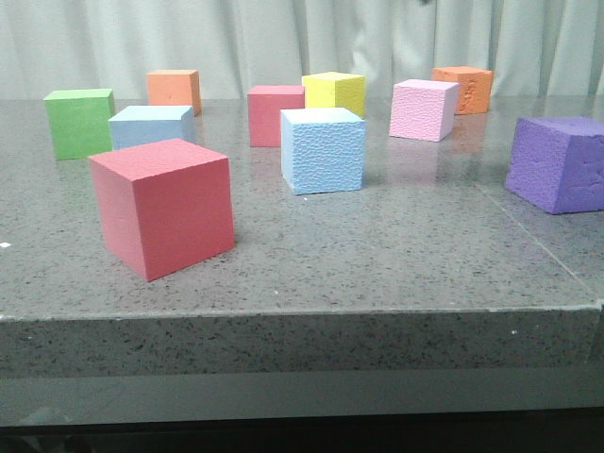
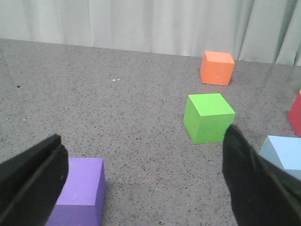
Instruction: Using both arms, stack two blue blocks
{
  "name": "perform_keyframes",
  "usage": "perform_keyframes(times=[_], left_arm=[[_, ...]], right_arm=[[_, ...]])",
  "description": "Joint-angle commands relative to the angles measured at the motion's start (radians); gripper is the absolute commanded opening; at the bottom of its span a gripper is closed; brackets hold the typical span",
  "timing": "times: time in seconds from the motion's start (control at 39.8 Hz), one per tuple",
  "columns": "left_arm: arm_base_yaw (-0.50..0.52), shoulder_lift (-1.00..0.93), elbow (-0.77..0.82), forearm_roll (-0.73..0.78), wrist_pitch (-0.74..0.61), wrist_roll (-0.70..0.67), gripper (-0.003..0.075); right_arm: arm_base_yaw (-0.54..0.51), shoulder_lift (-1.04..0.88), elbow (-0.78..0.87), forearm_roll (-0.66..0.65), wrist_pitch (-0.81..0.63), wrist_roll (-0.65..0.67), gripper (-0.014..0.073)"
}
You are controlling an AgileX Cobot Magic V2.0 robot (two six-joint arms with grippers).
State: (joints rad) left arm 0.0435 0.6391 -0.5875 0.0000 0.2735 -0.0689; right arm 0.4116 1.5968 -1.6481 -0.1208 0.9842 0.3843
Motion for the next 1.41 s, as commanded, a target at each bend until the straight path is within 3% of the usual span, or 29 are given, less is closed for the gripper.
perform_keyframes(times=[0.0,0.18,0.4,0.93,1.21,1.38], left_arm=[[-0.005,0.005,-0.038,-0.008,-0.077,-0.001,0.0635],[-0.005,0.005,-0.038,-0.008,-0.077,-0.001,0.0635],[-0.005,0.005,-0.038,-0.008,-0.077,-0.001,0.0635],[-0.005,0.005,-0.038,-0.008,-0.081,-0.001,0.0635],[-0.005,0.011,-0.054,-0.012,-0.121,-0.001,0.0615],[-0.089,0.088,-0.162,-0.014,-0.104,-0.001,0.0616]], right_arm=[[-0.058,-0.138,0.069,-0.017,-0.031,-0.062,-0.0062],[-0.175,-0.294,0.253,0.003,-0.073,-0.097,-0.0062],[-0.296,-0.517,0.496,0.121,-0.145,-0.210,-0.0062],[-0.295,-1.150,1.152,0.090,-0.560,-0.258,-0.0067],[-0.295,-1.287,1.244,0.090,-0.617,-0.258,-0.0067],[-0.295,-1.287,1.244,0.090,-0.631,-0.258,-0.0067]])
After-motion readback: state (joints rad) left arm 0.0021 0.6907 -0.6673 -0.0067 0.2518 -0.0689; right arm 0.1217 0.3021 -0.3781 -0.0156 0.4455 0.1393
